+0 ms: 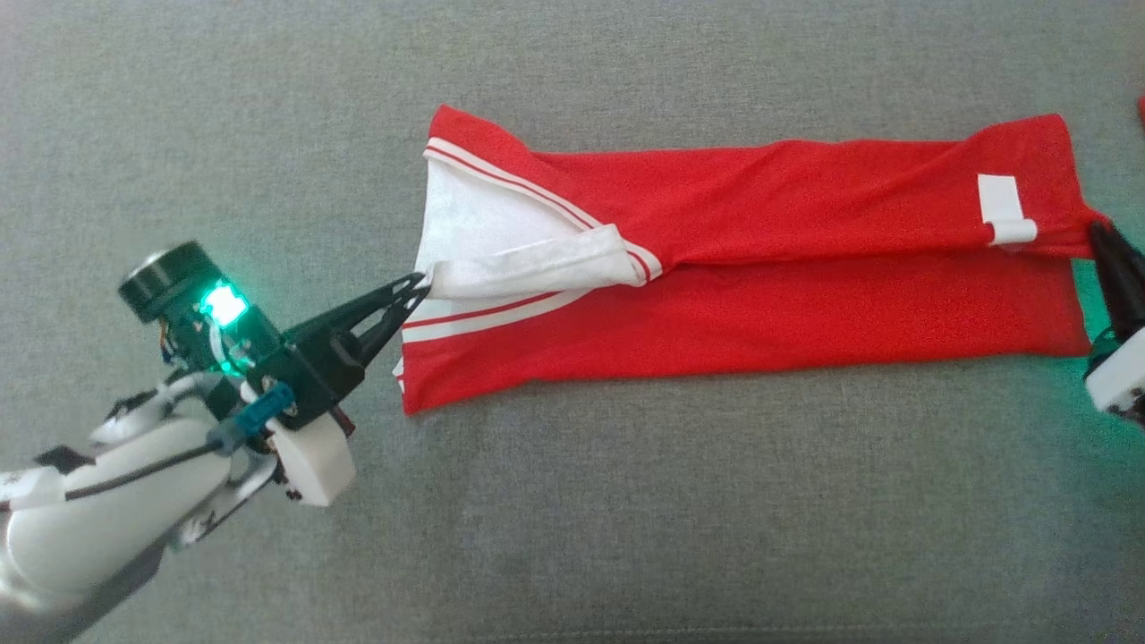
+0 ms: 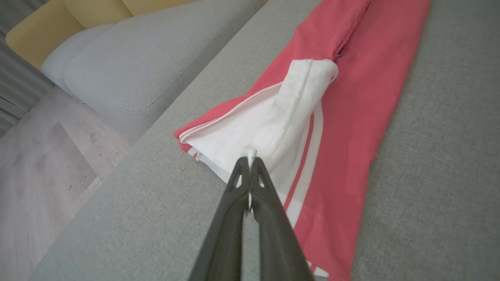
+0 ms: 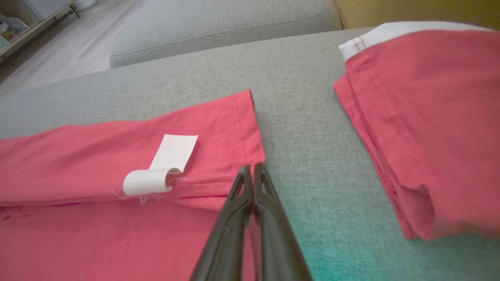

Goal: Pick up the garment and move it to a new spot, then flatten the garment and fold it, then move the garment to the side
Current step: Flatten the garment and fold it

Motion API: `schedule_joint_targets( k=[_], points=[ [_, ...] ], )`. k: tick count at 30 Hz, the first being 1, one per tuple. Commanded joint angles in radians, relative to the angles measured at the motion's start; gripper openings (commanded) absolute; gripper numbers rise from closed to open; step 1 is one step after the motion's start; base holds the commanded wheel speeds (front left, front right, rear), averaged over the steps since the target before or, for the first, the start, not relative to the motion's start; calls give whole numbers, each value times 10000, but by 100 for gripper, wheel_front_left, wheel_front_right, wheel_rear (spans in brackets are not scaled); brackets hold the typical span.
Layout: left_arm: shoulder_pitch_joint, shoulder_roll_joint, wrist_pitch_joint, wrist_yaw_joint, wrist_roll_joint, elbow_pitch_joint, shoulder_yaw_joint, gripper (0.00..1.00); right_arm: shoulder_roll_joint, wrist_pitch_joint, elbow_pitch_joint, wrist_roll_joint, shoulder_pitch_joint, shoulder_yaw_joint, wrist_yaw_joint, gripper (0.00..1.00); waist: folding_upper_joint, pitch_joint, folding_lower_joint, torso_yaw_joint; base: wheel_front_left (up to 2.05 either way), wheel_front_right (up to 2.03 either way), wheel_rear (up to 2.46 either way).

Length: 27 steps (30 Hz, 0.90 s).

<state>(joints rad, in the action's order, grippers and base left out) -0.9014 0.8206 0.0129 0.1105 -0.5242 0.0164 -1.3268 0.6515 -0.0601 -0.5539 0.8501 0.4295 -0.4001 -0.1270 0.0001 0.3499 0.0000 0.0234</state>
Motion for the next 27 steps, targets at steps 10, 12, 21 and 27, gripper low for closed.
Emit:
schedule_joint_targets(
  k=[10, 12, 21, 27],
  points=[
    [1125, -398, 1087, 1723, -953, 235, 1132, 100, -745, -283, 616, -662, -1367, 1463, -37, 100, -1, -402, 0, 35, 0, 0, 0],
    [1587, -722, 1563, 2217, -1417, 376, 1476, 100, -1000, -539, 799, -746, -1760, 1808, -37, 100, -1, -579, 0, 87, 0, 0, 0],
    [3842, -2608, 2479, 4283, -1962, 333, 3703, 100, -2214, -1342, 851, -1477, -2328, 3285, -37, 100, -1, -1347, 0, 367, 0, 0, 0],
    [5539, -3929, 2485, 4443, -26, -503, 4989, 100, -2746, -1296, -508, -2167, -1561, 4315, -37, 100, -1, -1551, 0, 872, 0, 0, 0]
  ],
)
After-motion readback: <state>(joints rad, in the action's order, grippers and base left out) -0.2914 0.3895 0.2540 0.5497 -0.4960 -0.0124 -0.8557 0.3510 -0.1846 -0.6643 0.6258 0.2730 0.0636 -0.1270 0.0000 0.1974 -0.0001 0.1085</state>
